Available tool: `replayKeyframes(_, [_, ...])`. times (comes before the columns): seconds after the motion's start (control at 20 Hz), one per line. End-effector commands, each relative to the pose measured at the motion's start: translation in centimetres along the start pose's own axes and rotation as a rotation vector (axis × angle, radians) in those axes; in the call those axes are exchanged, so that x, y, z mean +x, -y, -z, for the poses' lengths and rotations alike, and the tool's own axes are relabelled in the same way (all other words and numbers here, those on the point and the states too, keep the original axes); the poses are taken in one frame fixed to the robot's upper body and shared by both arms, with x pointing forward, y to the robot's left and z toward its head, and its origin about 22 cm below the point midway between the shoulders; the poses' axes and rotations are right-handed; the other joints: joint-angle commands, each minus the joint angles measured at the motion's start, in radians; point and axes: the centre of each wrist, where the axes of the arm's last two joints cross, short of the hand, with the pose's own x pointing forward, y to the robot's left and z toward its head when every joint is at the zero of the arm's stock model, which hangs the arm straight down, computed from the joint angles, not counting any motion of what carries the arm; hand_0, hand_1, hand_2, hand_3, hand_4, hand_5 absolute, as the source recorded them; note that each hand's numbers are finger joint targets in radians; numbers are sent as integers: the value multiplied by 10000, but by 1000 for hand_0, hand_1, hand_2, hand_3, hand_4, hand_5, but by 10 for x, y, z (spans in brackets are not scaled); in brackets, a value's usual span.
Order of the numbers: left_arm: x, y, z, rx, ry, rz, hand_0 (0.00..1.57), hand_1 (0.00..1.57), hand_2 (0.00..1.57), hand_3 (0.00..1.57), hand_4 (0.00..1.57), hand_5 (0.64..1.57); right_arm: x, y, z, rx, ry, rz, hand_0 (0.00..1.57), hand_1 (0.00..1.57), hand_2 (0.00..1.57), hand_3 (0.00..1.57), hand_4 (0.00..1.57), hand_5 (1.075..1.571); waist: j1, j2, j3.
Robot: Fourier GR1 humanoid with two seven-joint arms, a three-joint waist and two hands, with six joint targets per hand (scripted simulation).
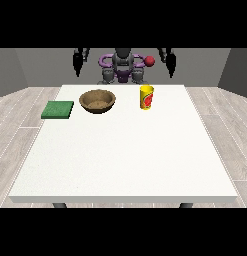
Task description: Pick the cup and pour the ball into the bowl, then pick the bowl and place it on the pad
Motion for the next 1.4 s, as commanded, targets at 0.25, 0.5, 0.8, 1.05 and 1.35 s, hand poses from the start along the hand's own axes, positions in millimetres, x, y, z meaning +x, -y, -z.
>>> replayKeyframes(0.25, [35, -10, 4, -151, 251, 418, 0, 0, 0, 0, 0, 1557, 33, 13, 3, -11, 143, -470, 0, 0, 0, 0, 0, 1569, -74, -2715, 130])
replayKeyframes(0.5, [67, -35, 12, 213, 894, -1237, 0, 0, 0, 0, 0, 1554, 44, 93, -13, 639, 140, 239, 0, 0, 0, 0, 0, 1570, -483, -1493, 156])
replayKeyframes(0.8, [68, -30, 18, 345, 2154, -1160, 0, 0, 0, 0, 0, 1544, 57, 81, -1, 356, 1137, 433, 0, 0, 0, 0, 0, 1570, -291, -268, 155])
replayKeyframes(1.05, [44, -55, 35, 503, 3069, -958, 0, 0, 0, 0, 0, 1528, 41, 68, 5, 578, 2176, 582, 0, 0, 0, 0, 0, 1570, -559, 828, 153])
replayKeyframes(1.35, [-7, -21, 32, 562, 2918, -1128, 0, 0, 0, 0, 0, 1526, 13, 74, 4, 485, 1893, 518, 0, 0, 0, 0, 0, 1571, -495, 949, 155])
